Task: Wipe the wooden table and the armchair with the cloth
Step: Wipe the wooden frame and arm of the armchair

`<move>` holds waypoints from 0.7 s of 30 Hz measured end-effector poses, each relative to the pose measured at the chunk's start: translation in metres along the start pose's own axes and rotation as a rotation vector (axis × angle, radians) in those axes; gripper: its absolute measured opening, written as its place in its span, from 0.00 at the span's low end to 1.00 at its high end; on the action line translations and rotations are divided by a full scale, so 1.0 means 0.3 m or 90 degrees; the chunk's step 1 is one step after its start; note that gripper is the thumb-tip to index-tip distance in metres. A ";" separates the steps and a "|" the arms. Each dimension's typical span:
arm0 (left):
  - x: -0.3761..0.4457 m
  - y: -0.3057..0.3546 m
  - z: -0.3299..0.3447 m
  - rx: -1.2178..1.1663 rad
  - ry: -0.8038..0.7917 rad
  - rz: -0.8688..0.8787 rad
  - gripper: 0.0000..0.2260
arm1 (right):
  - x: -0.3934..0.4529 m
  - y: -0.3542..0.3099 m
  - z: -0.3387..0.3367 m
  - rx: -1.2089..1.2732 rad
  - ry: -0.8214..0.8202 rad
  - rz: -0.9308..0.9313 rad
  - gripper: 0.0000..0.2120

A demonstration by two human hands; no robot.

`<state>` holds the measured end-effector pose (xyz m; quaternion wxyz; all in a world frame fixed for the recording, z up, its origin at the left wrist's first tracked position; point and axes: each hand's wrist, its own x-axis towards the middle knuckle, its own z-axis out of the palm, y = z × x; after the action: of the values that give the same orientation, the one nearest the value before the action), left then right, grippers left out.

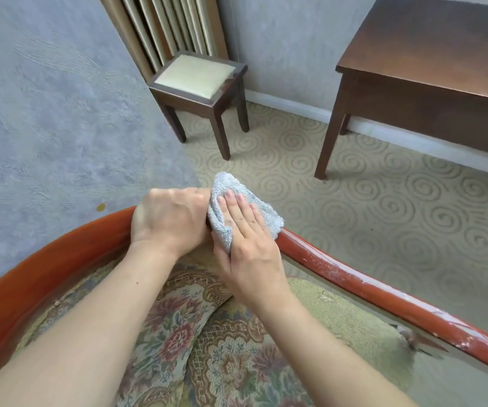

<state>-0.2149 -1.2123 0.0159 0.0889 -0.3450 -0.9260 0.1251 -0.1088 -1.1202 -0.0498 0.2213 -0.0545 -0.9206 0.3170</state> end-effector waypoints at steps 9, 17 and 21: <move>-0.008 0.000 -0.018 -0.038 0.071 0.029 0.31 | -0.252 0.241 -0.151 -0.177 0.024 0.184 0.24; -0.013 0.006 -0.032 -0.022 0.044 0.030 0.32 | -0.198 0.088 -0.027 -0.128 0.071 0.312 0.30; -0.014 0.008 -0.010 -0.043 0.060 0.031 0.31 | -0.095 0.009 0.052 -0.078 0.096 0.244 0.29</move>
<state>-0.2095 -1.2129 0.0176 0.1178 -0.3760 -0.9156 0.0799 -0.0902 -1.1338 -0.0730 0.2212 -0.2655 -0.8918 0.2921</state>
